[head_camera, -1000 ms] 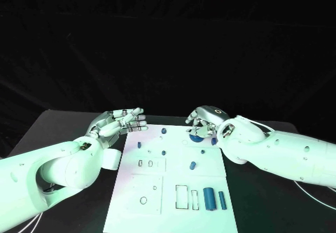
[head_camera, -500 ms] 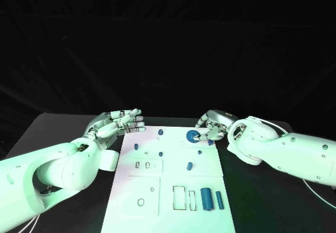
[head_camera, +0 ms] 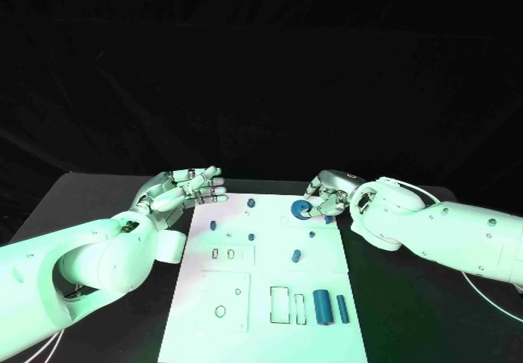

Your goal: Assemble the parts on the task board

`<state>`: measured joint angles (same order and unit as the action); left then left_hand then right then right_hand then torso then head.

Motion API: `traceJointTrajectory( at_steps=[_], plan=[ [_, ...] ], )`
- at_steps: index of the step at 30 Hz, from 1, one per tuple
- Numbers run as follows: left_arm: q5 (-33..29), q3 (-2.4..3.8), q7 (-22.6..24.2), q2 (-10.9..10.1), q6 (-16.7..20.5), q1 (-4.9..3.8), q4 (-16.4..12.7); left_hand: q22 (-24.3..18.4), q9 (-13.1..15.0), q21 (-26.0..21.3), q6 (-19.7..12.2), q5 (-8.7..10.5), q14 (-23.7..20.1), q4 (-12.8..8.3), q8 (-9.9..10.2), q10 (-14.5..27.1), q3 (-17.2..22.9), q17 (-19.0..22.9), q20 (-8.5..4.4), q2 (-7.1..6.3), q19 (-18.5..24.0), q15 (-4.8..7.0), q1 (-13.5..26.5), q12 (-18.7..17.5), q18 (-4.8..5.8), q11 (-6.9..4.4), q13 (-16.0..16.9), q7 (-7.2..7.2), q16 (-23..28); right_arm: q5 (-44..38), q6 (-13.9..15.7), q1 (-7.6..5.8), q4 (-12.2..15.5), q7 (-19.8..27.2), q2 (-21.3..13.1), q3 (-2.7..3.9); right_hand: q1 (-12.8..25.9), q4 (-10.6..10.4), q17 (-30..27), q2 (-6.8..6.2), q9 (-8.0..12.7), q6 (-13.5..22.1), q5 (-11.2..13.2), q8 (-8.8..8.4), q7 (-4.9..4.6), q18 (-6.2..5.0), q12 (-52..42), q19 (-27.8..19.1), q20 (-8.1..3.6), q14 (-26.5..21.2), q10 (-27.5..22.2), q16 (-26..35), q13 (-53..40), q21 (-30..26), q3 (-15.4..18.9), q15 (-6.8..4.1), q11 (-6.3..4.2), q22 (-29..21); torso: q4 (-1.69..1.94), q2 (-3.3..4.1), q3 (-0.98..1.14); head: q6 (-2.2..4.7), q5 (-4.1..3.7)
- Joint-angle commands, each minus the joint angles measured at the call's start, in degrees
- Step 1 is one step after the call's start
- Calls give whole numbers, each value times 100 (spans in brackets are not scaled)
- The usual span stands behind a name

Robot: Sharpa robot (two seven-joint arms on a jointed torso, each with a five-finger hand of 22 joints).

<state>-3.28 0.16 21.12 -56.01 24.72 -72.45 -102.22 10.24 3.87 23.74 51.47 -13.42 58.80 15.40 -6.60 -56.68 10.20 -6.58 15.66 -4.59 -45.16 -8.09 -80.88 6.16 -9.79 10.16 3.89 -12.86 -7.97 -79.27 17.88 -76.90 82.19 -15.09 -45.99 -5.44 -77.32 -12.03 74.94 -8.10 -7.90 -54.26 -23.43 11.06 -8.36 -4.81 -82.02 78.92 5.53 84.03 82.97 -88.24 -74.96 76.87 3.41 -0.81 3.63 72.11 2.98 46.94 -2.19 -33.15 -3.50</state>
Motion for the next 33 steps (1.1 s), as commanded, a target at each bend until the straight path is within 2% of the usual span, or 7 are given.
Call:
traceJointTrajectory(
  at_steps=[1,13,20,33],
  plan=[
    [3,5,20,9,-105,-12,-13,7,-8,21,25,25,1,-33,28,11,-9,-6,17,-9,22,-23,-53,-23,-63,46,-6,-54,39,-199,-140,2,-65,-155,38,1,-79,-16,1118,12,-7,51,-40,33,3,77,-37,45,12,513,49,-24,-656,40,35,32,-4,17,-4,-2,3,10,-6],
    [3,5,8,22,-102,-12,-7,7,-8,21,25,25,1,-33,28,11,-9,-6,17,-9,22,-23,-53,-23,-63,46,-6,-54,39,-295,-258,17,-288,-135,282,-6,-164,-14,1149,67,-20,54,-93,82,4,84,-73,64,15,519,69,-38,-696,64,27,33,-4,60,9,1,7,-22,7],
    [3,5,6,28,-100,-12,-3,7,-8,21,25,25,1,-33,28,11,-9,-6,17,-9,22,-23,-53,-23,-63,46,-6,-54,39,-308,-363,31,-327,-129,336,-11,-167,-17,1180,75,-22,52,-92,89,4,86,-96,71,15,526,88,-50,-721,72,27,33,-4,72,-8,2,7,-45,20],
    [3,5,-7,31,-101,-12,4,7,-7,23,25,25,2,-34,33,11,-9,-8,17,-8,24,-24,-55,-29,-63,47,-5,-53,46,-440,-458,37,-316,-147,322,-14,-332,23,1233,204,-66,-67,-111,229,38,101,-169,113,4,536,137,-74,-800,126,-38,14,-33,166,3,-3,5,-68,18]
  ],
)
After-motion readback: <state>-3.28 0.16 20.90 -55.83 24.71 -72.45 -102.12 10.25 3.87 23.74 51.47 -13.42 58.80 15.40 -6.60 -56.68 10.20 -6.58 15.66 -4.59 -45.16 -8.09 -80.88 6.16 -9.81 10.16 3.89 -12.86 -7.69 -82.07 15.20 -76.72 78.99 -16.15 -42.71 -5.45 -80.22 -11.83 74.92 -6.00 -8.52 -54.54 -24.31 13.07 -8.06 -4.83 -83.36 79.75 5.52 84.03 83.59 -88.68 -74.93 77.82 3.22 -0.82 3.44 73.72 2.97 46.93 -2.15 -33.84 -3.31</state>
